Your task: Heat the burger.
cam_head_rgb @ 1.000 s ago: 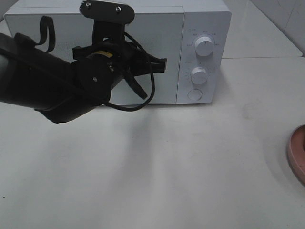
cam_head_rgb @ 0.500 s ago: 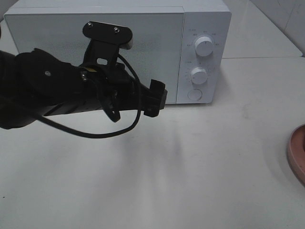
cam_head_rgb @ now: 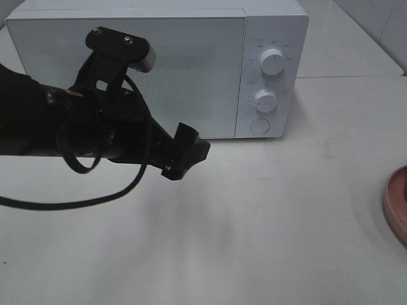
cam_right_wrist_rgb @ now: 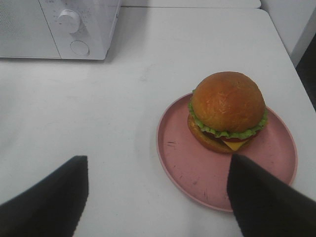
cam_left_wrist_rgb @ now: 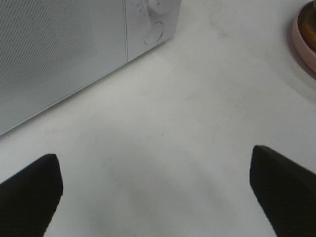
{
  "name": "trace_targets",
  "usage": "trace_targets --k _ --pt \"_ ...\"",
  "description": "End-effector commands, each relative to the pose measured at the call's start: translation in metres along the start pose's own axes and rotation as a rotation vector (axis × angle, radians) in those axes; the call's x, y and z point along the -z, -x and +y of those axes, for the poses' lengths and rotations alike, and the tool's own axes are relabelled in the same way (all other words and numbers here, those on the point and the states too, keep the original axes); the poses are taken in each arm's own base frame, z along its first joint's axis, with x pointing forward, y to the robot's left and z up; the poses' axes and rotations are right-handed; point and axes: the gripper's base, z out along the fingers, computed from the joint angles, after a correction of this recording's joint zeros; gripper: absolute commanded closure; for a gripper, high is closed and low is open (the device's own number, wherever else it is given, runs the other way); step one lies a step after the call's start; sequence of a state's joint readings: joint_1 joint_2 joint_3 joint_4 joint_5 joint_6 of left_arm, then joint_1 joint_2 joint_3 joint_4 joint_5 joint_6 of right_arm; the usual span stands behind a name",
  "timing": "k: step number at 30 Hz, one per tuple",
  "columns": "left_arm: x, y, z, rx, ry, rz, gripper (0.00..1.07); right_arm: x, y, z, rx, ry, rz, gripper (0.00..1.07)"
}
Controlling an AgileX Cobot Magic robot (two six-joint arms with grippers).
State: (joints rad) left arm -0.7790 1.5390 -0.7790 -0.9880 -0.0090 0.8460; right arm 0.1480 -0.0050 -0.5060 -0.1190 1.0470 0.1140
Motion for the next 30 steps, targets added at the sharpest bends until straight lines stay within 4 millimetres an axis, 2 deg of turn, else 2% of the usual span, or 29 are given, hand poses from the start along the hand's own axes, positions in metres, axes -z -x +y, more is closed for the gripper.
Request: trace_targets --k 1,3,4,5,6,8,9,10,11,12,13,14,15,16,17,18,19,20,22,24,25,26,27,29,30 --pt "0.006 -0.001 0.013 0.052 -0.025 0.041 0.08 0.003 -0.001 0.000 0.005 -0.003 -0.036 0.32" --pt "0.014 -0.003 0.035 0.104 -0.059 0.105 0.08 0.003 -0.001 0.000 0.005 -0.003 -0.036 0.32" --pt "0.014 -0.003 0.035 0.104 -0.059 0.105 0.08 0.003 -0.001 0.000 0.005 -0.003 -0.036 0.32" --pt "0.023 -0.004 0.052 0.152 -0.055 0.137 0.08 0.003 -0.001 0.000 0.006 -0.003 -0.036 0.32" --pt "0.023 -0.004 0.052 0.152 -0.055 0.137 0.08 0.003 -0.001 0.000 0.006 -0.003 -0.036 0.32" --pt "0.044 -0.005 0.079 0.218 -0.004 0.175 0.08 0.003 -0.001 0.000 0.006 -0.003 -0.036 0.32" --pt "0.044 -0.005 0.079 0.218 -0.004 0.175 0.08 0.003 -0.001 0.000 0.006 -0.003 -0.036 0.32" --pt "0.062 -0.005 0.095 0.260 0.060 0.178 0.08 0.003 -0.001 0.000 0.006 -0.003 -0.036 0.32" --pt "0.071 -0.006 0.103 0.284 0.096 0.181 0.08 0.003 -0.001 0.000 0.006 -0.003 -0.036 0.32" --pt "0.071 -0.006 0.103 0.284 0.096 0.181 0.08 0.003 -0.001 0.000 0.006 -0.003 -0.036 0.32" --pt "0.092 -0.008 0.117 0.338 0.181 0.186 0.08 0.003 -0.001 0.000 0.006 -0.003 -0.036 0.32" --pt "0.092 -0.008 0.117 0.338 0.181 0.186 0.08 0.003 -0.001 0.000 0.006 -0.003 -0.036 0.32" --pt "0.116 -0.011 0.130 0.382 0.277 0.195 0.08 0.003 -0.001 0.000 0.006 -0.003 -0.036 0.32" --pt "0.116 -0.011 0.130 0.382 0.277 0.195 0.08 0.003 -0.001 0.000 0.006 -0.003 -0.036 0.32" --pt "0.139 -0.016 0.138 0.407 0.369 0.206 0.08 0.003 -0.001 0.000 0.006 -0.003 -0.036 0.32" --pt "0.149 -0.020 0.143 0.435 0.409 0.216 0.08 0.003 -0.001 0.000 0.006 -0.003 -0.036 0.32" --pt "0.149 -0.020 0.143 0.435 0.409 0.216 0.08 0.003 -0.001 0.000 0.006 -0.003 -0.036 0.32" --pt "0.170 -0.024 0.145 0.507 0.476 0.204 0.08 0.003 -0.001 0.000 0.006 -0.003 -0.036 0.32" --pt "0.178 -0.025 0.145 0.521 0.500 0.193 0.08 0.003 -0.001 0.000 0.006 -0.003 -0.036 0.32" --pt "0.200 -0.027 0.136 0.519 0.535 0.170 0.08 0.003 -0.001 0.000 0.006 -0.003 -0.036 0.32" --pt "0.200 -0.027 0.136 0.519 0.535 0.170 0.08 0.003 -0.001 0.000 0.006 -0.003 -0.036 0.32" --pt "0.213 -0.028 0.125 0.503 0.544 0.159 0.08 0.003 -0.001 0.000 0.006 -0.003 -0.036 0.32" --pt "0.213 -0.028 0.125 0.503 0.544 0.159 0.08 0.003 -0.001 0.000 0.006 -0.003 -0.036 0.32" --pt "0.231 -0.031 0.111 0.482 0.556 0.129 0.08 0.003 -0.001 0.000 0.006 -0.003 -0.036 0.32" --pt "0.231 -0.031 0.111 0.482 0.556 0.129 0.08 0.003 -0.001 0.000 0.006 -0.003 -0.036 0.32"
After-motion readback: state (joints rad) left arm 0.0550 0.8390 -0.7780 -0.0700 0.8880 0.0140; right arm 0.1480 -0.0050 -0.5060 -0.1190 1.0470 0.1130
